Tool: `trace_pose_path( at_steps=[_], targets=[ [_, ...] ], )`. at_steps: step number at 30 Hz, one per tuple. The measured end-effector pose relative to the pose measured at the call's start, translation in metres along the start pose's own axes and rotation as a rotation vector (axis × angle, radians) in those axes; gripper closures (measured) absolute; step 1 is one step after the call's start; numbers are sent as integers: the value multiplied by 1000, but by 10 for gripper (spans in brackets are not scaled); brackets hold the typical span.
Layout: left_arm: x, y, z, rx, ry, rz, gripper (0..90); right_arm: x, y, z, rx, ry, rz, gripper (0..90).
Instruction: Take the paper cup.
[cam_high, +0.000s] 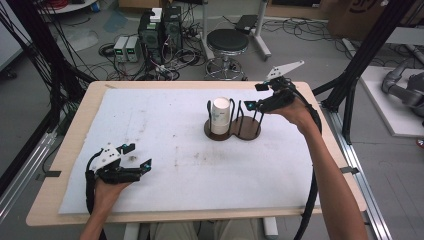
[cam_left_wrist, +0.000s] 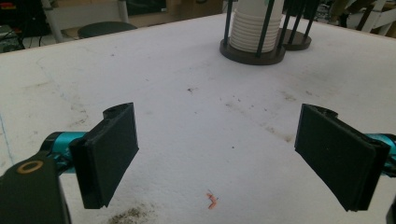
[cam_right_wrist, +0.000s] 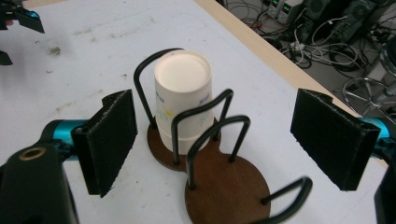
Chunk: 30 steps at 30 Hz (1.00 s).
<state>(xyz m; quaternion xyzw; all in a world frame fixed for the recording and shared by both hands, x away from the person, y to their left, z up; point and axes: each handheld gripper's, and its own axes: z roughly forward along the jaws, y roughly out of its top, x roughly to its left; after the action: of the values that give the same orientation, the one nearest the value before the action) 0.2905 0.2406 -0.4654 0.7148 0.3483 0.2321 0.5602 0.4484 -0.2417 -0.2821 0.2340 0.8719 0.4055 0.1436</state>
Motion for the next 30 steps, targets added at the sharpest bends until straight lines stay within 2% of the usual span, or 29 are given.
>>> trace_pose_path(
  at_steps=[2, 5, 12, 15, 16, 17, 18, 19, 20, 24, 30],
  targets=[
    [0, 0, 0, 1, -1, -1, 132, -1, 11, 6, 30, 9, -31, 150],
    [0, 0, 0, 1, -2, -1, 132, -2, 17, 9, 39, 21, -32, 150],
    [0, 0, 0, 2, -2, -1, 132, -3, 38, 20, 110, 52, -76, 150],
    [0, 0, 1, 2, -1, -1, 132, -3, 42, 25, 121, 66, -84, 150],
    [0, 0, 1, 0, -1, 0, 132, -2, 46, 33, 156, 75, -90, 150],
    [0, 0, 1, 0, -1, 0, 132, -2, 46, 33, 156, 75, -90, 150],
    [0, 0, 1, 0, 0, 1, 132, -1, 50, 40, 188, 79, -106, 150],
    [0, 0, 1, 0, -1, 1, 132, -1, 50, 40, 188, 79, -106, 150],
    [0, 0, 1, 0, -1, -1, 132, 1, 55, 47, 215, 93, -120, 151],
    [0, 0, 1, 3, -2, 0, 132, 3, 63, 56, 222, 100, -141, 150],
    [0, 0, 1, 7, -4, 6, 132, 5, 71, 73, 281, 125, -153, 151]
  ],
)
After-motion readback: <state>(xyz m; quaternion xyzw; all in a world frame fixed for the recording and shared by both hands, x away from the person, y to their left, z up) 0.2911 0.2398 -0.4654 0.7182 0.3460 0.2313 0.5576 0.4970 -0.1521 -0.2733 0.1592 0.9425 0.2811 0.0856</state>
